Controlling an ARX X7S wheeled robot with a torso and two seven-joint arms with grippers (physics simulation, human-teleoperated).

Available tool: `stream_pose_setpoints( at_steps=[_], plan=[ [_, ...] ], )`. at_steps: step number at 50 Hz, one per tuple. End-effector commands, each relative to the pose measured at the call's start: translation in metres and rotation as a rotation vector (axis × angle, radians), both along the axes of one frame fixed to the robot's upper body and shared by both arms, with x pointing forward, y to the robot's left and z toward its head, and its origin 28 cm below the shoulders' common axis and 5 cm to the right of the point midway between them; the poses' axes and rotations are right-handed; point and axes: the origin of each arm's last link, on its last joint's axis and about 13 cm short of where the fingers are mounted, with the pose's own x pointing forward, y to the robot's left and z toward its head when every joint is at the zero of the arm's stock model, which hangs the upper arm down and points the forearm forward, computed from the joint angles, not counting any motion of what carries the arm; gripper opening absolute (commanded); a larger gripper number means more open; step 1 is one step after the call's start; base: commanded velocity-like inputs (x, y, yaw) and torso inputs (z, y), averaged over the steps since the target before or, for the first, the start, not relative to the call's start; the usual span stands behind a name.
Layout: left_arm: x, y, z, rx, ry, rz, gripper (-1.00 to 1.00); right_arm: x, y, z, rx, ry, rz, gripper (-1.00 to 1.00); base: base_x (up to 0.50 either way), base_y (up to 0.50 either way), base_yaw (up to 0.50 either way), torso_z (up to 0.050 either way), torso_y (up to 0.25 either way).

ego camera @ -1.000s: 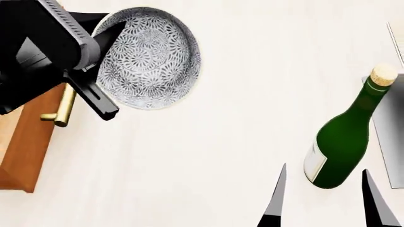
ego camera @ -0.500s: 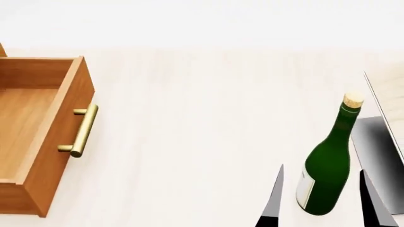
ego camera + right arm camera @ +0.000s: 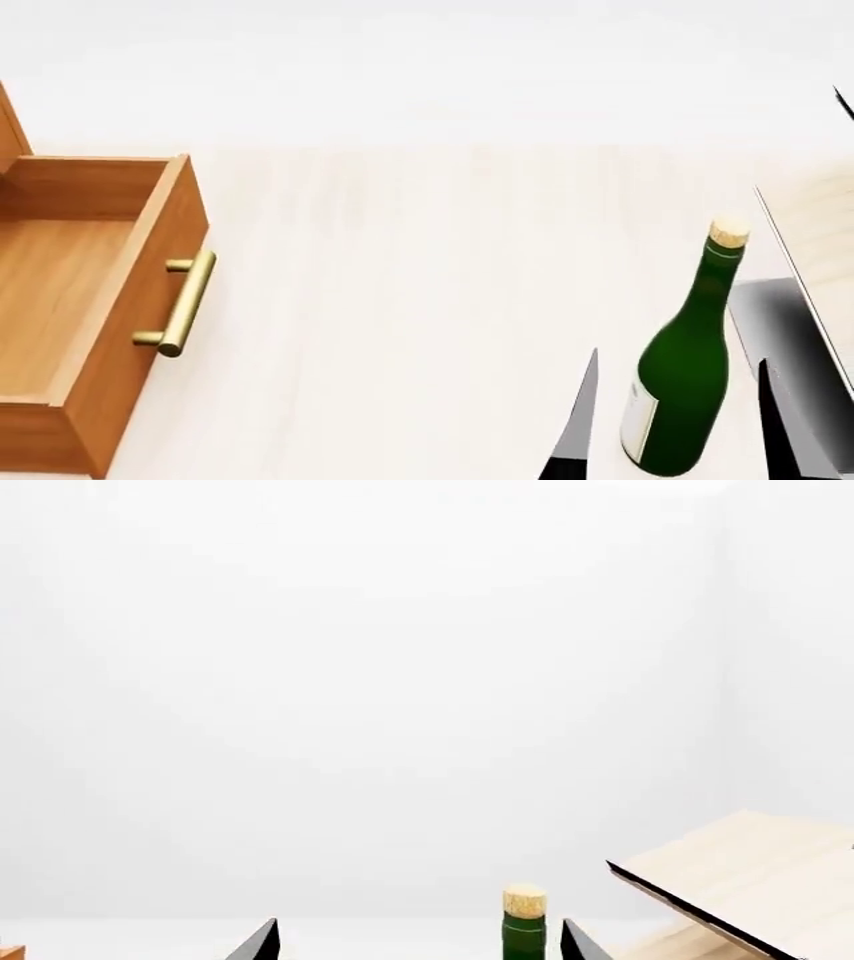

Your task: Put the bowl on top of the cabinet.

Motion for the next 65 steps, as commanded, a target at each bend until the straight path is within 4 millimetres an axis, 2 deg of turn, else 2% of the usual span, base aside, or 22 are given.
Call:
stream_pose_setpoints(
  at_steps=[1,4,9,18,19,22,29,36,40,45,55,65],
  plan=[
    [-0.003,0.034,0.004,-0.172,-0.006,0.160,-1.00,0.000,0.000,0.000,-0.001,0.002,-0.001,1.00,0.00,0.00,0.00,-0.009,0.191],
    [-0.004,0.040,0.003,-0.174,-0.012,0.177,-1.00,0.000,0.000,0.000,0.000,0.003,-0.002,1.00,0.00,0.00,0.00,-0.003,0.064],
    [-0.012,0.055,0.007,-0.317,-0.078,0.233,-1.00,0.001,0.000,0.000,-0.001,0.005,-0.003,1.00,0.00,0.00,0.00,0.000,0.000],
    [-0.023,0.070,0.010,-0.464,-0.095,0.206,-1.00,0.001,0.001,-0.001,-0.004,0.006,-0.003,1.00,0.00,0.00,0.00,0.000,0.000],
    [-0.026,0.076,0.008,-0.542,-0.098,0.218,-1.00,0.001,0.001,-0.001,-0.004,0.006,-0.002,1.00,0.00,0.00,0.00,0.000,0.000],
    [-0.033,0.082,0.004,-0.624,-0.104,0.219,-1.00,0.002,0.001,-0.002,-0.007,0.006,-0.004,1.00,0.00,0.00,0.00,0.000,0.000],
    [-0.040,0.089,-0.006,-0.693,-0.089,0.212,-1.00,0.003,0.002,-0.004,-0.014,0.008,-0.005,1.00,0.00,0.00,0.00,0.000,0.000],
    [-0.035,0.102,-0.029,-0.798,-0.052,0.245,-1.00,0.002,0.002,-0.004,-0.018,0.009,-0.004,1.00,0.00,0.00,0.00,0.000,0.000],
    [-0.026,0.105,-0.042,-0.798,-0.005,0.271,-1.00,0.003,0.002,-0.004,-0.020,0.010,-0.004,1.00,0.00,0.00,0.00,0.000,0.000],
    [-0.017,0.099,-0.044,-0.733,0.055,0.255,-1.00,0.004,0.002,-0.005,-0.023,0.012,-0.005,1.00,0.00,0.00,0.00,0.000,0.000],
    [0.002,0.088,-0.045,-0.753,0.256,0.191,-1.00,0.003,0.002,-0.006,-0.023,0.010,-0.007,1.00,0.00,0.00,0.00,0.000,0.000],
    [0.017,0.084,-0.041,-0.698,0.300,0.246,-1.00,0.004,0.002,-0.006,-0.025,0.013,-0.009,1.00,0.00,0.00,0.00,0.000,0.000]
  ],
)
